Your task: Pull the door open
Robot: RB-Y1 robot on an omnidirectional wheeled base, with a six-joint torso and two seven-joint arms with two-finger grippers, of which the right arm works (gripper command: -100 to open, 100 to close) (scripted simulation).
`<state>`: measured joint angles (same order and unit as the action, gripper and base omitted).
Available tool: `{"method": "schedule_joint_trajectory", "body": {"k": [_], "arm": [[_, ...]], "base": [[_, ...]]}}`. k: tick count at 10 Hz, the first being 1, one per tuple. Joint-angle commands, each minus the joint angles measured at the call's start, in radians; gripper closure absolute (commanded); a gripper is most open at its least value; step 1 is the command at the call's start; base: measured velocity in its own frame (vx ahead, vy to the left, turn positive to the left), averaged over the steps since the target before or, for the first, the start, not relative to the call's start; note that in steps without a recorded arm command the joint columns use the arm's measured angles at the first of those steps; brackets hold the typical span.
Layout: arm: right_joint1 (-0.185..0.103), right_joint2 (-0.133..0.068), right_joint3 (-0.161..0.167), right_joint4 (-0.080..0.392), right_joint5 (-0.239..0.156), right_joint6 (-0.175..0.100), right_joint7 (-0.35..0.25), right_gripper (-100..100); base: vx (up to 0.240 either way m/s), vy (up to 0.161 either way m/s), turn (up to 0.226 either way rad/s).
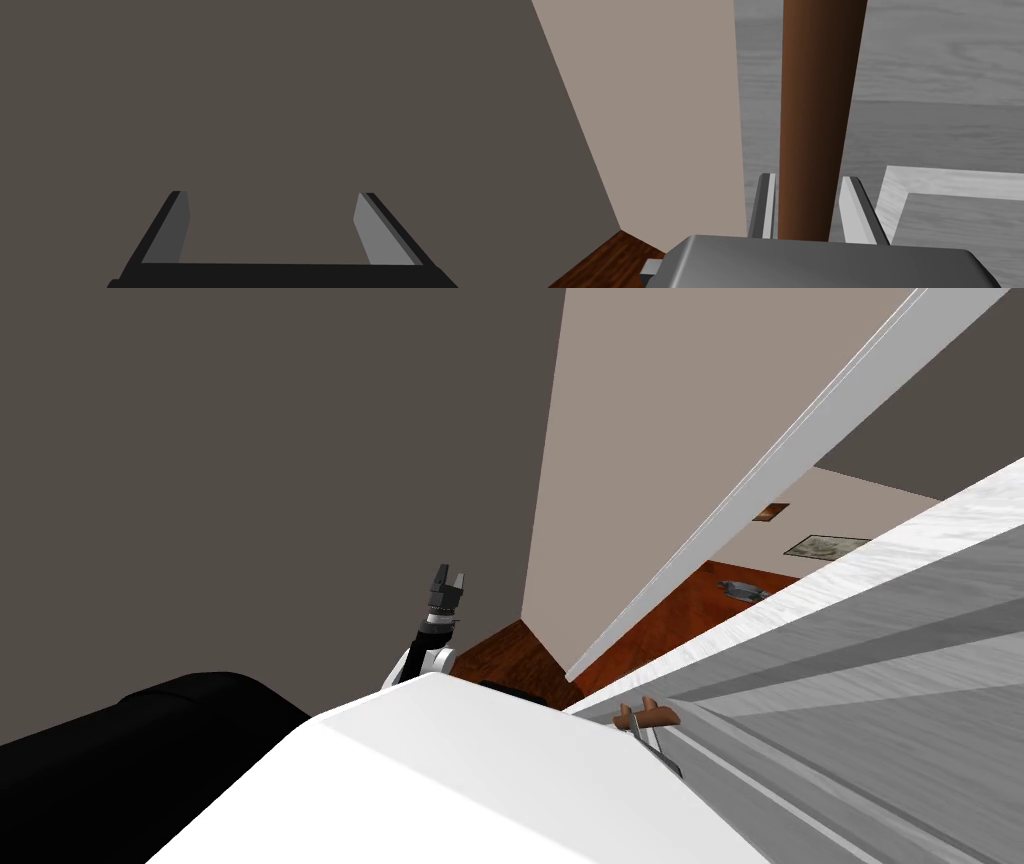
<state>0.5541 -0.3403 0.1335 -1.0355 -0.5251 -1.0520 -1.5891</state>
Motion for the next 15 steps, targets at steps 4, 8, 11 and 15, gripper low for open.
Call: {"method": "schedule_joint_trajectory", "body": {"k": [4, 8, 11, 15], "arm": [[0.016, -0.033, 0.048, 0.005, 0.046, -0.041, -0.039, 100], [0.018, -0.052, 0.078, 0.015, 0.072, -0.062, -0.061, 100], [0.013, -0.071, 0.095, 0.031, 0.087, -0.083, -0.080, 100], [0.007, -0.094, 0.116, 0.051, 0.106, -0.108, -0.104, 100]], "base": [[-0.252, -0.006, 0.076], [-0.203, -0.002, 0.066], [-0.237, -0.009, 0.122], [-0.245, -0.010, 0.102]]}}
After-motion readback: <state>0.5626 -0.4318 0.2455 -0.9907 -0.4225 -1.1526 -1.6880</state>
